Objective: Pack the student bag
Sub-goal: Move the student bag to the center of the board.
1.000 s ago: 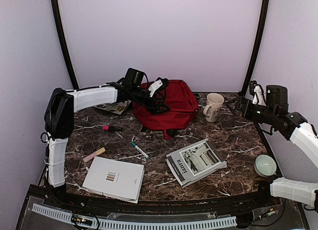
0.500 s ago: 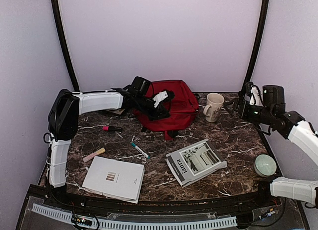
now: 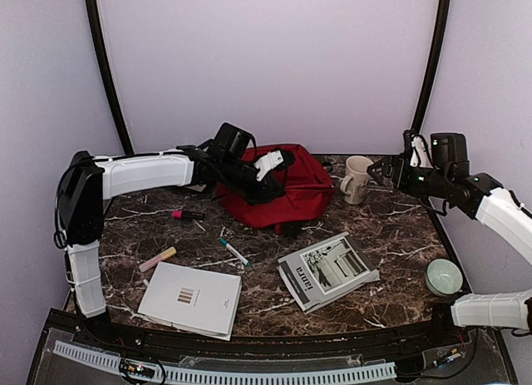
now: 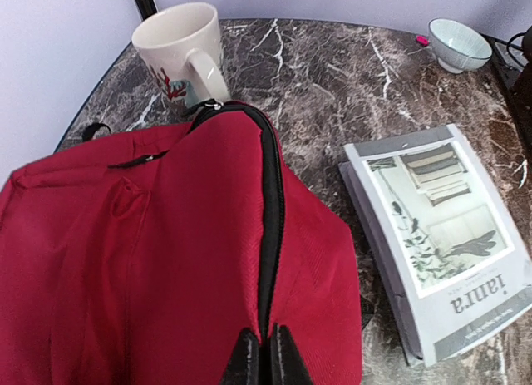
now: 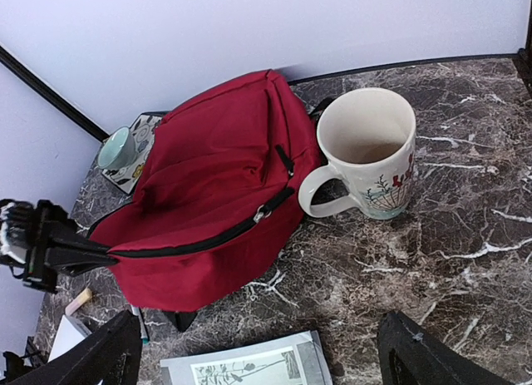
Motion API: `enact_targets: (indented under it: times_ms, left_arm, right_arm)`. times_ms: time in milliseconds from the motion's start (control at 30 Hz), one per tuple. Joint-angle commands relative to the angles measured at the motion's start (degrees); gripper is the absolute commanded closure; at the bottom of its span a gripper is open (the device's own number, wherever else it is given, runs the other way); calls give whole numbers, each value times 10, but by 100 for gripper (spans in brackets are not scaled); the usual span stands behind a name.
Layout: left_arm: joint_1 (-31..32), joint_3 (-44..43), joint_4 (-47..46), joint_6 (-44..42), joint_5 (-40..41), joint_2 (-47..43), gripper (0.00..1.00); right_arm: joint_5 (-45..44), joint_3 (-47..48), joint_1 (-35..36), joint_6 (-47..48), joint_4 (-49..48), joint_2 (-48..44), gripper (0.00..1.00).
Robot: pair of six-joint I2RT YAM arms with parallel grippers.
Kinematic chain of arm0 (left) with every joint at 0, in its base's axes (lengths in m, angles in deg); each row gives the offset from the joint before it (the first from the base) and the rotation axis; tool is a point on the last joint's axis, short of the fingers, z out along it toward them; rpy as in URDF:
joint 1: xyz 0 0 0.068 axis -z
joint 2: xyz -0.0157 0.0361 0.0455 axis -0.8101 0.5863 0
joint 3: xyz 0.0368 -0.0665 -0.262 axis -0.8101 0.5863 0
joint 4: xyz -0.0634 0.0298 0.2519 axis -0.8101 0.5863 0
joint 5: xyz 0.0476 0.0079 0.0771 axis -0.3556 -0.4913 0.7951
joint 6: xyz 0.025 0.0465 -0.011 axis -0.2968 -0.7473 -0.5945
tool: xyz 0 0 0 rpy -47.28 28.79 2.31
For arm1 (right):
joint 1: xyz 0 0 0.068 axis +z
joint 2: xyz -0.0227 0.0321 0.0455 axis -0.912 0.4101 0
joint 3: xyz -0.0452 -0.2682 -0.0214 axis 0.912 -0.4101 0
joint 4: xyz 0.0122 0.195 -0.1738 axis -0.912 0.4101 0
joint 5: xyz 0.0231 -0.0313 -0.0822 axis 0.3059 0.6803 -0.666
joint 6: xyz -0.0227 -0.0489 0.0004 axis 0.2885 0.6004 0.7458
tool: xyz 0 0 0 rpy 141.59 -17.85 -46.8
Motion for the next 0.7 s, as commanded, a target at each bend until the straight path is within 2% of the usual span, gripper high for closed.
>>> enact_targets:
  times_ms: [0,133,267,300,400,433,467,500,667]
  left_arm:
    - [24,45,-1,10,14,-108,100]
    - [36,96,28,-2,14,-151,100]
    - [37,138,44,-8,15,-178,91]
    - [37,146,45,-9,16,-182,85]
    - [37,163,44,-4,12,-188,48]
    - [37,167,41,-1,11,-190,30]
    - [37,170,36,7,12,-191,6]
    - [37,171,33,15,15,-191,2]
    - [37,158,31,34,-1,-178,1]
  right_arm:
    - [-11,23,6,2,-18,10,1]
    - [-7,25,14,-9,-17,22,1]
    - [-7,23,36,-20,-18,36,1]
    - [-7,23,43,-22,-18,40,1]
    - [-10,20,67,-30,-20,53,1]
    - [-6,20,74,-32,-22,58,1]
    - [1,20,80,-35,-22,64,1]
    - [7,23,87,-35,-19,73,1]
    - [8,47,116,-50,12,131,1]
